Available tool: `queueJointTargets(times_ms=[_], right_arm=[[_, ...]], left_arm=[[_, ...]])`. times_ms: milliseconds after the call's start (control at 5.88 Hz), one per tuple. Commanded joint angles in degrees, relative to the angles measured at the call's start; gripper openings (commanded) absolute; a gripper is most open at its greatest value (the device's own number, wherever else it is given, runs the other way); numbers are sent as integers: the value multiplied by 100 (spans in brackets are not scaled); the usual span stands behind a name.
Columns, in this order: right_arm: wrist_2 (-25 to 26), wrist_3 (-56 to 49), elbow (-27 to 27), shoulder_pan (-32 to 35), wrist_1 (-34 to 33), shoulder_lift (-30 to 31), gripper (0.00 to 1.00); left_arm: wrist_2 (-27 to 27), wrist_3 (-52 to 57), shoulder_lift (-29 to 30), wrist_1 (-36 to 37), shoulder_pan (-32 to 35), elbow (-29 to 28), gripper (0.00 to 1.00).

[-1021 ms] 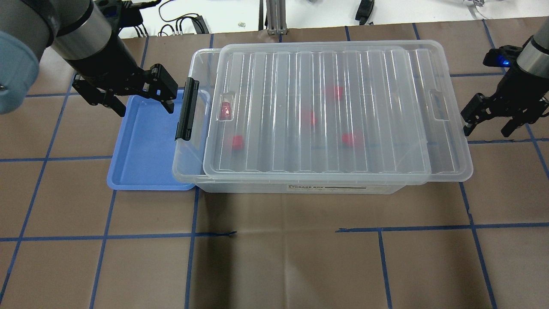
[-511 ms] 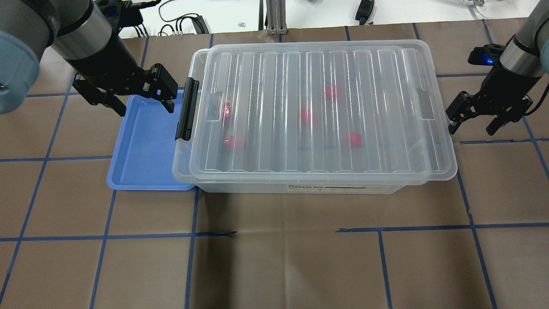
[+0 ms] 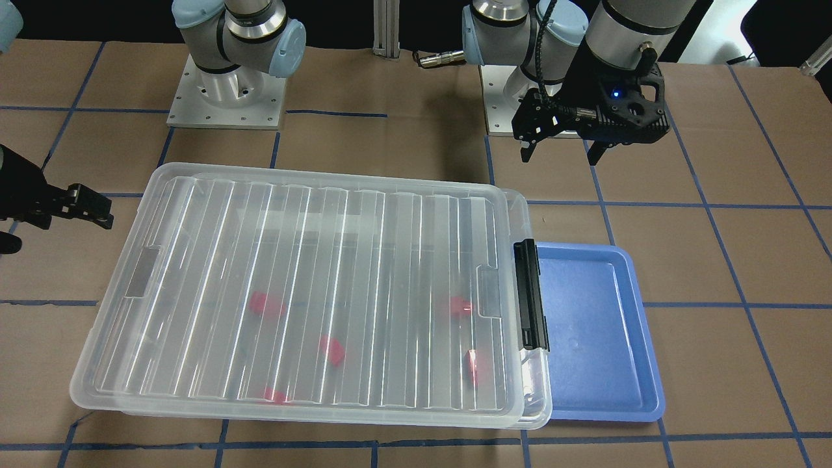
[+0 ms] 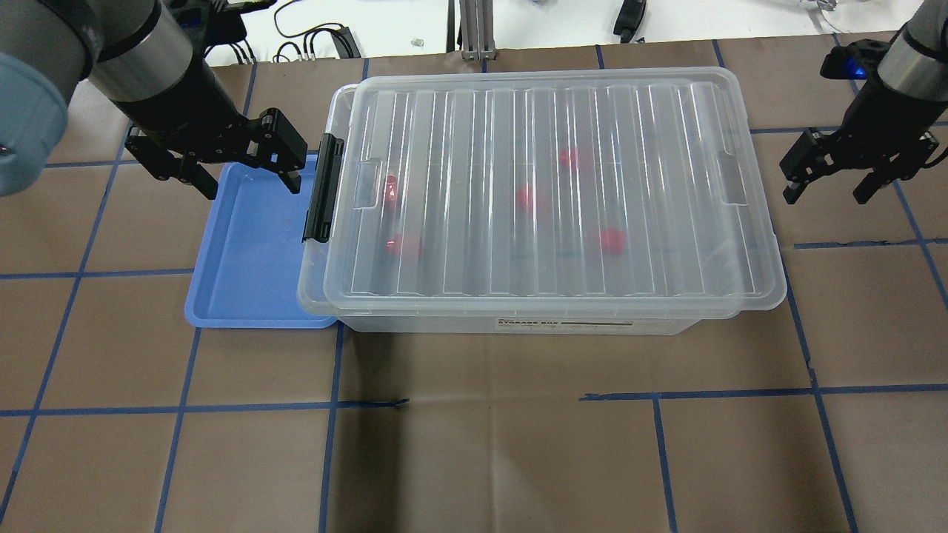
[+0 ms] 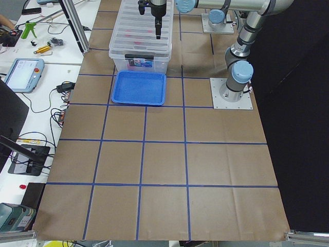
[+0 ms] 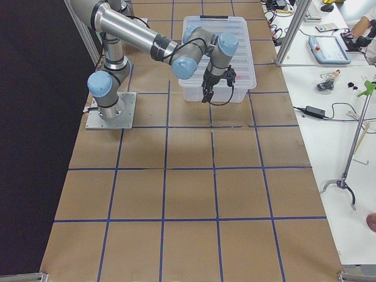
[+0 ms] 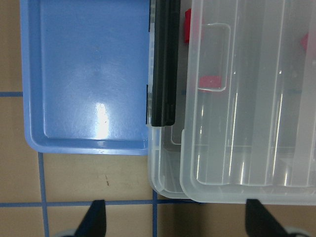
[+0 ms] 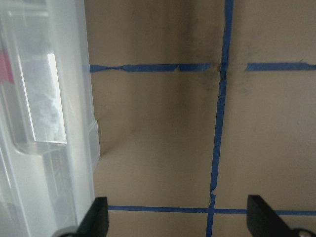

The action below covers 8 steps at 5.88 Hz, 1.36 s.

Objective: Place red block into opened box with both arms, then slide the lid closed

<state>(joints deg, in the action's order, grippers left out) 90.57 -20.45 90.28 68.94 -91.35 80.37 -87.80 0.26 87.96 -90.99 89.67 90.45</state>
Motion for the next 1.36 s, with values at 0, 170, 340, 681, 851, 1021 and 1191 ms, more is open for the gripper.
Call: queueJointTargets(times_ms=[0,170,340,681,851,1021,1191], right_arm=[[-30,215,-850,241,528,5,100],[-22,1070,-1089,748,609,31,100],[-21,1705,-1144,1275,662,110,100],[-39,2254,-874,1937,924,460,100],[-74,2256,-576,1948,909,671,100],[-74,2256,-460,1957,857,778,100],[-74,2247,-476,1957,839,770,100]], left_arm=[[0,0,2,3,7,-1,99],[0,0,2,3,7,-1,99],[0,0,-7,3,7,-1,99],[9,0,-7,3,15,-1,99],[0,0,2,3,15,-1,99],[0,0,2,3,7,-1,99],[0,0,2,3,15,-1,99]])
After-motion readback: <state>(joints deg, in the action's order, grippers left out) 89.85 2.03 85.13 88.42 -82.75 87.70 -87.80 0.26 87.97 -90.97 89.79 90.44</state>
